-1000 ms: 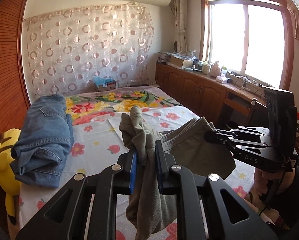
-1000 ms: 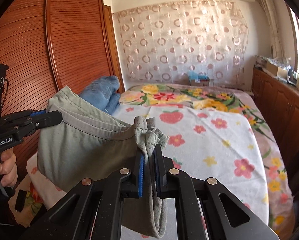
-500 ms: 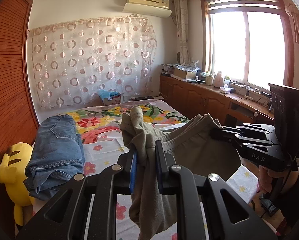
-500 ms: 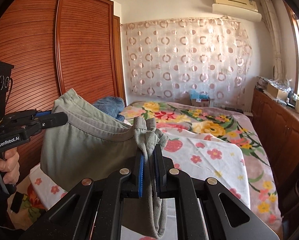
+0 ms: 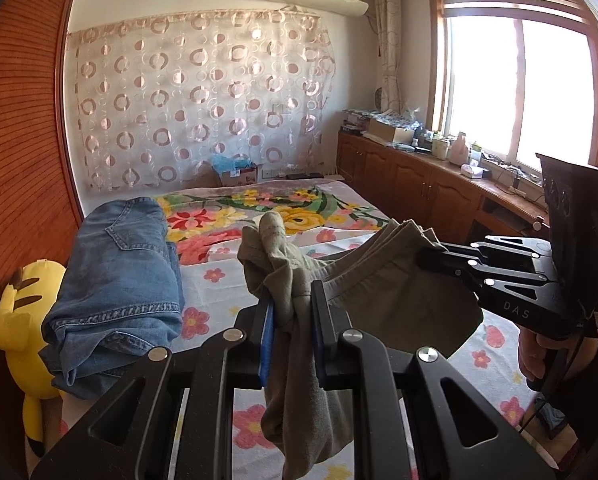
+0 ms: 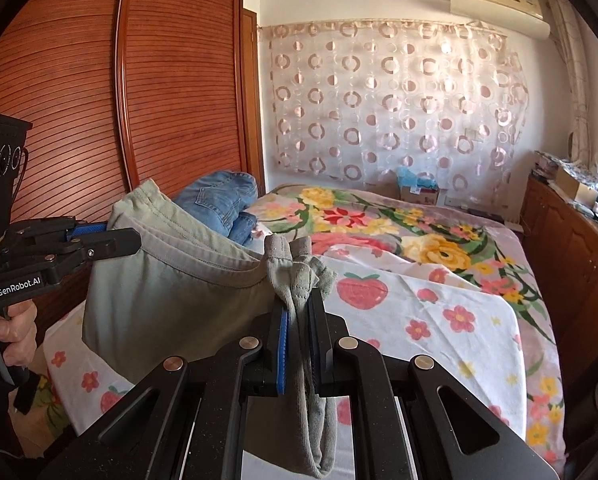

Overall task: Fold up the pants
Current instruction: 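Carry the lifted grey-green shorts with both grippers toward the denim pile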

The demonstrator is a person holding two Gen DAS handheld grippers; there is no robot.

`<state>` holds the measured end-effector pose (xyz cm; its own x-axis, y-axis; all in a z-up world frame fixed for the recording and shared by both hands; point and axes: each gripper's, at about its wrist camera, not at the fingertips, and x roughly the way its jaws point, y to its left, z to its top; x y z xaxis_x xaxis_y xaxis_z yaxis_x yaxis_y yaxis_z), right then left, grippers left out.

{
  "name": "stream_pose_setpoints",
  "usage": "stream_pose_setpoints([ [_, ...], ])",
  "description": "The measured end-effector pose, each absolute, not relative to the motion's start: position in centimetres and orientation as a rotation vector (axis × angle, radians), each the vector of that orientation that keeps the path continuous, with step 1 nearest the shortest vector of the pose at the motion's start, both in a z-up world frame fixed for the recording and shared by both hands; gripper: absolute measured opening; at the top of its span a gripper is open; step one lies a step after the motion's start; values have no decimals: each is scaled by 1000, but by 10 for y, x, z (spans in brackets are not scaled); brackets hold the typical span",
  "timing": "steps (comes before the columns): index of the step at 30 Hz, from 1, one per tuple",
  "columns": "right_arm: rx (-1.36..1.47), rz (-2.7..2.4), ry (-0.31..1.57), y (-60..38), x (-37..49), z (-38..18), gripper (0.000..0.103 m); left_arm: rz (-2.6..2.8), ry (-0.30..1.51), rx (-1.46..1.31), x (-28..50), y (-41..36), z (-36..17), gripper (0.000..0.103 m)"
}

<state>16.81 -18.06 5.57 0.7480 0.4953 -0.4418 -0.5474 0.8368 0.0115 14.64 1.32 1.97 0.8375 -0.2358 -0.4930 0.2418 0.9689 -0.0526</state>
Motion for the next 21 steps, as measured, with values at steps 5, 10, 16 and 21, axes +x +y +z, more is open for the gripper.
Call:
stream_pose_setpoints([
  [5, -146, 601, 449, -166, 208, 63, 9, -210, 521, -9, 164, 32, 17, 18],
  [10, -176, 638, 428, -148, 247, 70, 9, -172, 516, -16, 181, 49, 19, 18],
  [16, -198, 668, 421, -129, 289, 69, 9, -136, 510, -15, 206, 72, 24, 18],
  [21, -190, 692, 411, -118, 320, 71, 9, -106, 485, -38, 220, 94, 31, 18],
])
